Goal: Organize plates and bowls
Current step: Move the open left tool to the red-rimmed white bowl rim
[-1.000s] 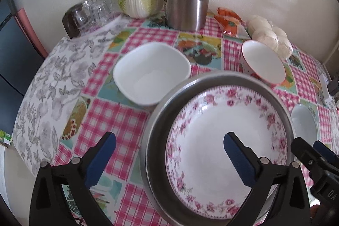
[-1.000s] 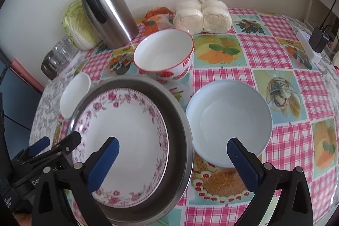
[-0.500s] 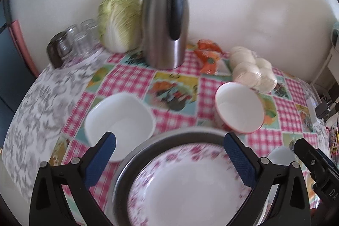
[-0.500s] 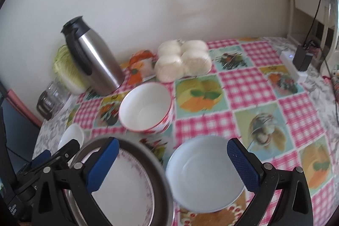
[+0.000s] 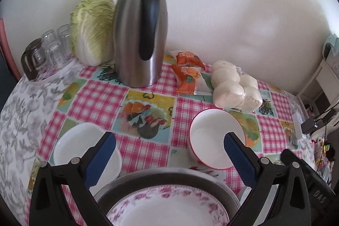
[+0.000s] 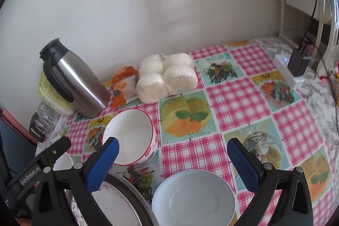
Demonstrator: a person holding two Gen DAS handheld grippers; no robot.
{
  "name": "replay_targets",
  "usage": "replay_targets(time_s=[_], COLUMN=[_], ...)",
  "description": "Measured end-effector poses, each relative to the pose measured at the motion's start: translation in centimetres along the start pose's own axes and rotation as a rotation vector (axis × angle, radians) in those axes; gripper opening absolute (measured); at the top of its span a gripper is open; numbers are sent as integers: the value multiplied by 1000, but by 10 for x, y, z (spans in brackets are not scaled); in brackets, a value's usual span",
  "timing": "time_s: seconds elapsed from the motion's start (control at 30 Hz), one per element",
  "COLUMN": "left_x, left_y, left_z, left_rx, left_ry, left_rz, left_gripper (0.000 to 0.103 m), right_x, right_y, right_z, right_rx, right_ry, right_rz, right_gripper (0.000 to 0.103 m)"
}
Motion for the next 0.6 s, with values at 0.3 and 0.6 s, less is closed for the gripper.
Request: replay_targets(time_s=[0.3,0.6], left_x=[10,-4], left_y=[-14,-14], left_z=[-16,-48], left_rx=[-30,-11], left_ry=[-57,65], left_rz=[2,-13], left_gripper=[102,102], right_x=[-5,-9], right_y=[-3,9], right_z=[-36,-69], right_rx=[2,8], right_ry=[32,97], right_rz=[20,48], right_gripper=[103,103])
Point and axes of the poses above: each gripper's, at about its wrist camera, not at the fingertips, and z roughly against the way its jaws point, y to its left, x to its top, the point moved 9 cm from there along -z, roughly the way its jaws point, and after that the axes turned 3 degrees about x, right-handed, at the moved point
